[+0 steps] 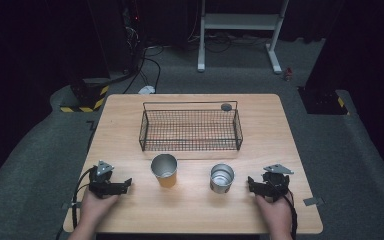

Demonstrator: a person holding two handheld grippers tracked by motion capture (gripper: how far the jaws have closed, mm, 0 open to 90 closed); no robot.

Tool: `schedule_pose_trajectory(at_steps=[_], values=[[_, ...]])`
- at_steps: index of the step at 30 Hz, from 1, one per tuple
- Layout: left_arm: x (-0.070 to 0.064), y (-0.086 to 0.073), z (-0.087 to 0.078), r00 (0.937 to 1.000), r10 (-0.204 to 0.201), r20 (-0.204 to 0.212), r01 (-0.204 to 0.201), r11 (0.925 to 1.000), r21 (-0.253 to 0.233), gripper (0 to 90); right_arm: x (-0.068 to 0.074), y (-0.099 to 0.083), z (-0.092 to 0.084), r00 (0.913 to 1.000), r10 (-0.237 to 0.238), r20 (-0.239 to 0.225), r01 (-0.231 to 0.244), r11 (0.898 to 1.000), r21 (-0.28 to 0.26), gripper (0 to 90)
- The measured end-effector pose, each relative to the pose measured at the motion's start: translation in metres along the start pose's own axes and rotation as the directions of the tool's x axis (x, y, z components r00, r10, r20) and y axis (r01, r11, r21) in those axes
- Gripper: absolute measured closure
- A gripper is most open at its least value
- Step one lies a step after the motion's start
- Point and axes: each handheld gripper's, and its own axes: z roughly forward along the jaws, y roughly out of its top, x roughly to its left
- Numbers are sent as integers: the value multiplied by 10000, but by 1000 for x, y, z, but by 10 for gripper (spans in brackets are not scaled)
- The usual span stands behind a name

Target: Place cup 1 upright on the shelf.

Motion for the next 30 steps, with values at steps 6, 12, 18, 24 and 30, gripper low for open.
schedule_pose_trajectory(at_steps=[6, 12, 18, 24, 30], values=[[2, -1, -9, 9996, -169, 223, 175, 9995, -260, 7, 0, 0, 0, 10000, 7, 6, -7, 10000, -2, 96], [-2, -1, -26, 9991, -196, 371, 223, 9970, -746, 7, 0, 0, 0, 10000, 4, 6, -4, 10000, -2, 97], [-2, 0, -37, 9993, 66, 375, -24, 9938, -1112, 7, 0, 0, 0, 10000, 5, 5, -5, 10000, -4, 97], [-8, 0, -45, 9986, 270, 451, -211, 9917, -1268, 7, 0, 0, 0, 10000, 4, 6, -4, 10000, -5, 97], [-14, 2, -51, 9974, 526, 489, -454, 9895, -1372, 7, 0, 0, 0, 10000, 6, 7, -6, 10000, -5, 97]])
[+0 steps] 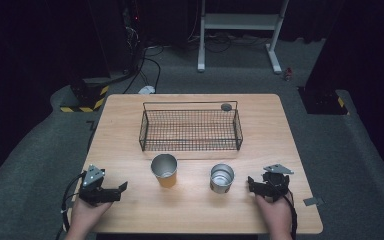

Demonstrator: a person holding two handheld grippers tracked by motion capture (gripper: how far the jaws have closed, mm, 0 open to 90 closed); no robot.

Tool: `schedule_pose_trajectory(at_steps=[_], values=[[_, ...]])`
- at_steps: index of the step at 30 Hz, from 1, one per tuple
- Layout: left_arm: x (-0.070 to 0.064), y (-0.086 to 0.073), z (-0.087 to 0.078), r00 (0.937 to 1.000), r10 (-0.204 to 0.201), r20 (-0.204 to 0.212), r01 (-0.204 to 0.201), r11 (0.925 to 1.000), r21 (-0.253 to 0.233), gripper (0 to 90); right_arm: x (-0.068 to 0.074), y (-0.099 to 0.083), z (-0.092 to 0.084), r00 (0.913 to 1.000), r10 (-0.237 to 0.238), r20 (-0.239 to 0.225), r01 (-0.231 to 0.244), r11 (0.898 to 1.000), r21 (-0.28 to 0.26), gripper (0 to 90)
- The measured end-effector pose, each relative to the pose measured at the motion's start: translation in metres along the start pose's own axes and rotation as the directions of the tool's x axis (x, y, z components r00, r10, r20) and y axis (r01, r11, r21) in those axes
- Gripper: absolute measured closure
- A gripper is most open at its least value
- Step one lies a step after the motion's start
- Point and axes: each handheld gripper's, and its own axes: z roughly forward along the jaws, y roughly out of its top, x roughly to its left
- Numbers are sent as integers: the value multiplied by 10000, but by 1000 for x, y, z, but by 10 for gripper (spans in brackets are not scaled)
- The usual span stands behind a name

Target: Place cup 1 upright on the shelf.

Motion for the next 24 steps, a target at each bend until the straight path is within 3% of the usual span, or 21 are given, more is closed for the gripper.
schedule_pose_trajectory(at_steps=[3, 7, 17, 24], values=[[-3, 1, 1, 9993, 18, 383, -21, 10000, 74, 7, 0, 0, 0, 10000, 1, 0, -1, 10000, -2, 97], [-8, 4, 2, 9983, 378, 440, -383, 9992, 85, 7, 0, 0, 0, 10000, 0, 1, 0, 10000, -5, 97], [-18, 11, 4, 9956, 536, 765, -517, 9983, -268, 6, 0, 0, 0, 10000, 2, 3, -2, 10000, -5, 97], [-29, 16, 2, 9921, 941, 831, -909, 9950, -413, 6, 0, 0, 0, 10000, 0, 1, 0, 10000, -5, 96]])
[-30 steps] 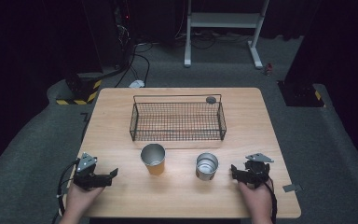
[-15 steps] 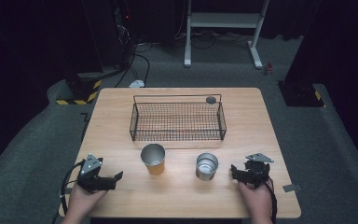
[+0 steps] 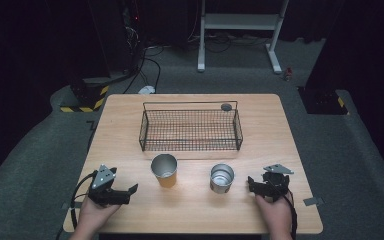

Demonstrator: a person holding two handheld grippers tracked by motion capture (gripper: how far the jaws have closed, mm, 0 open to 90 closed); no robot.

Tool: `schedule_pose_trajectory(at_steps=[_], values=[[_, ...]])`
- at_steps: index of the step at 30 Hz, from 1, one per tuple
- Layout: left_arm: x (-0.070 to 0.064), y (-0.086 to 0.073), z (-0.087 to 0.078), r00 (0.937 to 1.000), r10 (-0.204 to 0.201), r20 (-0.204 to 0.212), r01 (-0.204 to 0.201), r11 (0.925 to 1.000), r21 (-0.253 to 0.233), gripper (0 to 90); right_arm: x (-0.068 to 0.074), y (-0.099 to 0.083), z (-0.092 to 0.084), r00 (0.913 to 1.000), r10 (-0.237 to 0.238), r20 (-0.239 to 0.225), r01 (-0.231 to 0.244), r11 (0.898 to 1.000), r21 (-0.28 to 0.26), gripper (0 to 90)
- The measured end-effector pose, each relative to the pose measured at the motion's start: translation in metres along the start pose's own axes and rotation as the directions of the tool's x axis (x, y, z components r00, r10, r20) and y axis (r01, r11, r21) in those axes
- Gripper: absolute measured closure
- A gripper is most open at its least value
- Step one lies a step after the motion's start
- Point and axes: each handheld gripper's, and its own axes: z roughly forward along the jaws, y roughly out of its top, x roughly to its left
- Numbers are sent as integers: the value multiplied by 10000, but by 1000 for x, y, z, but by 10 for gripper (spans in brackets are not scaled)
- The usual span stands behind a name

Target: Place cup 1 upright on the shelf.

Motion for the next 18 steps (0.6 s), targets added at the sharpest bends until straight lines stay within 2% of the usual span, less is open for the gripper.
schedule_pose_trajectory(at_steps=[3, 6, 10, 14, 18], values=[[-4, 3, -1, 9999, -54, 129, 57, 9998, -174, 6, 0, 0, 0, 10000, 4, 0, -4, 10000, 0, 97], [-9, 5, -1, 9998, 86, 191, -80, 9994, -337, 6, 0, 0, 0, 10000, 3, 2, -3, 10000, -1, 97], [-13, 8, 2, 9989, 332, 328, -319, 9987, -400, 6, 0, 0, 0, 10000, 4, 2, -4, 10000, -1, 96], [-17, 10, 7, 9973, 396, 614, -371, 9985, -409, 6, 1, 0, 0, 10000, 64, 34, -64, 10000, 4, 96], [-23, 12, 11, 9957, 566, 733, -533, 9975, -461, 6, 1, 0, 0, 10000, 64, 31, -64, 10000, 15, 96]])
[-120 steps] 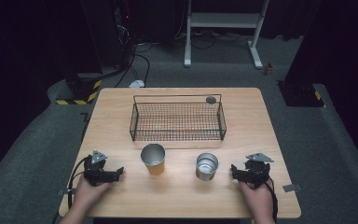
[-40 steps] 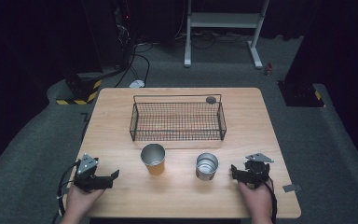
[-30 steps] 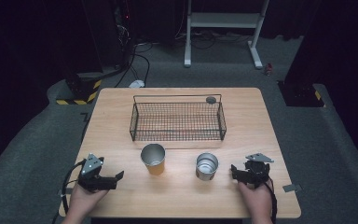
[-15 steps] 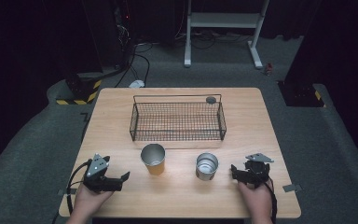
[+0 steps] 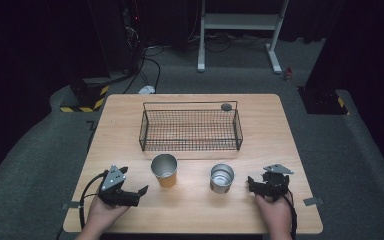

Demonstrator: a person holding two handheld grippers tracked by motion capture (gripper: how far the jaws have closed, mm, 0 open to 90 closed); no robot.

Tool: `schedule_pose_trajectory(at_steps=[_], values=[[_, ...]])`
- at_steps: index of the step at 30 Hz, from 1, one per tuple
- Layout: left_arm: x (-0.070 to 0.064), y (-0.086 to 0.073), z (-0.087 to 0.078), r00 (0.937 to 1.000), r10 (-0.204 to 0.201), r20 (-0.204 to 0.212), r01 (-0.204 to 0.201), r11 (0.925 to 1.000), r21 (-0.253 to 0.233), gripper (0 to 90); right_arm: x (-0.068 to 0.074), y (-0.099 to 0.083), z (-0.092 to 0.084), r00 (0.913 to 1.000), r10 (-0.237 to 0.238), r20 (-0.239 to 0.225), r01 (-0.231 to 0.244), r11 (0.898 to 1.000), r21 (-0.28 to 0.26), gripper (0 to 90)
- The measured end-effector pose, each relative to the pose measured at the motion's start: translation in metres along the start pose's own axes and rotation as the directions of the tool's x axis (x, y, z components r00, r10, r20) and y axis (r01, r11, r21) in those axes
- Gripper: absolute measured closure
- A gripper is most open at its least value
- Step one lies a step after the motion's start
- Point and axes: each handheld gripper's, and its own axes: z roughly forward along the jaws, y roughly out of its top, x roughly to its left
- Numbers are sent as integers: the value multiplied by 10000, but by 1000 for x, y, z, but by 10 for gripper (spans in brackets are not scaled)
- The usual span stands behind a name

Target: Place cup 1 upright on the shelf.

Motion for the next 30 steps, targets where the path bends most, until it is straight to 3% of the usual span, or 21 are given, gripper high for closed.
schedule_pose_trajectory(at_steps=[5, 8, 10, 12, 21, 22, 25, 30], values=[[-5, 3, 3, 9999, 80, 95, -79, 9999, -94, 6, 0, 0, 0, 10000, 1, 0, -1, 10000, -1, 96], [-12, 6, 4, 9987, 511, -2, -511, 9987, 16, 6, 0, 0, 0, 10000, 0, -2, 0, 10000, 1, 96], [-13, 7, 5, 9987, 501, 42, -501, 9987, -23, 6, 0, 0, 0, 10000, 0, -3, 0, 10000, -1, 97], [-14, 8, 8, 9992, 227, 320, -225, 9997, -58, 6, 0, 0, 0, 10000, 1, 0, -1, 10000, -1, 96], [-20, 13, 17, 9977, 523, 438, -527, 9986, 77, 6, 0, 0, 0, 10000, -2, -3, 2, 10000, 1, 96], [-21, 17, 19, 9960, 806, 393, -812, 9966, 138, 6, 0, 0, 0, 10000, -1, 6, 1, 10000, -9, 96], [-20, 20, 21, 9968, 599, 535, -593, 9982, -122, 6, 0, 0, 0, 10000, 2, -1, -2, 10000, 1, 96], [-25, 21, 33, 9952, 705, 673, -688, 9973, -267, 6, 0, 0, 0, 10000, -1, -1, 1, 10000, -2, 96]])
